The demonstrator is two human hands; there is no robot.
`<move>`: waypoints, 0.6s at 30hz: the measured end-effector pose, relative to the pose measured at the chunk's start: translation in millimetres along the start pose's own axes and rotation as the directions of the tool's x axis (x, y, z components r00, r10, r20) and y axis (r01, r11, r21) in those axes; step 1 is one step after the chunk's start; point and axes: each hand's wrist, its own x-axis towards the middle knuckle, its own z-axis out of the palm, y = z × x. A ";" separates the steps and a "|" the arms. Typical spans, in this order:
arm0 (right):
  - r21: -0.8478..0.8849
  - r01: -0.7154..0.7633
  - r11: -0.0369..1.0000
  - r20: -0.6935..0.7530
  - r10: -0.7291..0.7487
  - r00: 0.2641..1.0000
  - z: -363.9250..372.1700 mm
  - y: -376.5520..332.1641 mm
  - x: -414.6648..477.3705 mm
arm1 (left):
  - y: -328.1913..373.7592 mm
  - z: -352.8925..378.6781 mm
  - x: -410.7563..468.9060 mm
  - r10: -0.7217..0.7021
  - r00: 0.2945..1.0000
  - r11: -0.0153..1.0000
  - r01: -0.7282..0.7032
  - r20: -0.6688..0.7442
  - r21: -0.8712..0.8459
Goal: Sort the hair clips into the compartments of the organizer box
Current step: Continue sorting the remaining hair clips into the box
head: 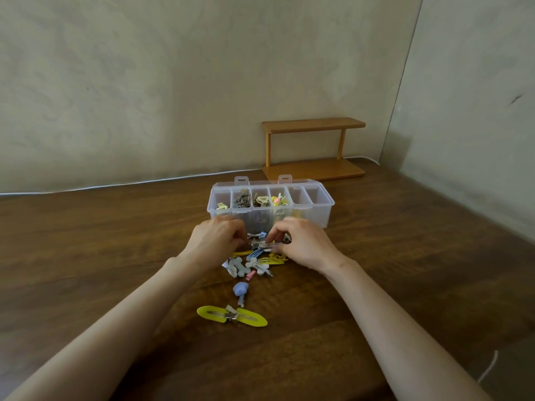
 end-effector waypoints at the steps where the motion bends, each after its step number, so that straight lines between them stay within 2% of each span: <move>1: 0.007 0.001 1.000 0.002 -0.001 1.000 -0.5 0.2 -0.2 | -0.9 -1.5 0.9 -0.010 1.000 1.000 0.010 0.021 0.000; 6: 0.048 -0.058 0.997 0.025 0.057 0.998 -8.6 5.4 -0.8 | -7.0 -10.2 3.5 -0.039 0.977 0.999 0.041 0.212 -0.008; 11: 0.029 -0.090 0.996 0.045 0.088 0.995 -14.5 10.9 -0.9 | -7.5 -11.3 3.7 -0.048 0.958 0.999 0.043 0.281 0.021; 15: 0.061 0.006 0.998 -0.060 -0.002 0.998 -6.3 3.8 -0.9 | -6.8 -10.3 3.9 -0.045 0.960 0.999 0.043 0.278 0.014; 18: 0.003 0.102 0.995 -0.021 -0.102 0.995 5.1 -2.9 0.7 | -5.9 -9.2 3.8 -0.048 0.958 0.999 0.051 0.282 -0.003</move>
